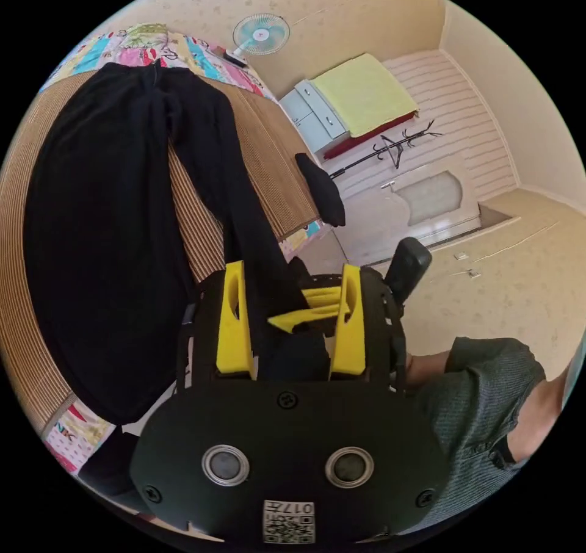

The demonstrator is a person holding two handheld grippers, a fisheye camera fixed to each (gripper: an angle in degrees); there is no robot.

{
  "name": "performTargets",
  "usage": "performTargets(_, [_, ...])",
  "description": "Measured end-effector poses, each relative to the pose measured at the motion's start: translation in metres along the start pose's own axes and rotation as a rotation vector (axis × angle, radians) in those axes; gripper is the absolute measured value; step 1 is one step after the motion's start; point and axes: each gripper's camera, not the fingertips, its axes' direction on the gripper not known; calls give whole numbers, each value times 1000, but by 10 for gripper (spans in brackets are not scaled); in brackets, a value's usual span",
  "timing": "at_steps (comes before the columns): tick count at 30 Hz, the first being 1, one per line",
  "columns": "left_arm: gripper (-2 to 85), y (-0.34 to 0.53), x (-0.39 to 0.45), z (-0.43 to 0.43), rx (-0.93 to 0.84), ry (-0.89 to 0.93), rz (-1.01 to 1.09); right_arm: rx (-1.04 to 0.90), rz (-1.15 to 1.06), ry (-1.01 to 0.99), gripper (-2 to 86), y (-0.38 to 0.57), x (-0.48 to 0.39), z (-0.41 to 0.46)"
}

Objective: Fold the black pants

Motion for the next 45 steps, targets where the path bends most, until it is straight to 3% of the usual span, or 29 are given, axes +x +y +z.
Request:
performTargets(3, [122, -7, -16, 23, -73, -63, -55, -33, -47, -23, 25, 1, -15, 10])
performTargets(5, [21, 1, -21, 27, -69, -56, -19, -87, -72, -28, 34, 5, -12, 7])
performTargets(7, [6, 8, -26, 26, -40, 21, -15, -108, -100, -113, 42, 9, 2, -7])
performTargets(10, [-3, 18, -34, 28, -2, 71, -40, 28, -30, -190, 41, 4, 60, -54])
performTargets(12, [-5, 21, -35, 32, 6, 84, -46, 139, 234, -84, 37, -24, 137, -85])
performTargets(15, [-6, 23, -31, 43, 14, 119, -35, 144, 531, 78, 60, -90, 233, -91])
performTargets(21, [-7, 20, -8, 67, -4, 133, 18, 173, 675, 354, 120, -247, 334, -36])
performTargets(24, [-7, 21, -1, 61, 17, 129, 52, -27, 723, 479, 104, -298, 360, 18])
performTargets(26, [-7, 23, -6, 49, 49, 155, 50, -130, 741, 581, 65, -317, 364, 43])
performTargets(28, [-7, 30, -15, 33, 77, 184, 49, -78, 690, 696, 39, -338, 339, 49])
performTargets(33, [-8, 84, -40, -52, 160, 235, 112, 222, 217, 1019, 20, -400, 158, 85])
performTargets(37, [-8, 160, -64, -116, 249, 173, 19, 241, 24, 823, 18, -440, 75, 134])
performTargets(39, [-8, 189, -76, -131, 293, 92, -71, 228, -6, 583, 18, -457, 60, 165])
performTargets(42, [-7, 228, -100, -144, 359, -3, -199, 240, 86, 341, 17, -450, 66, 177])
performTargets(45, [-7, 257, -131, -143, 381, -90, -333, 241, 147, 220, 26, -403, 69, 166])
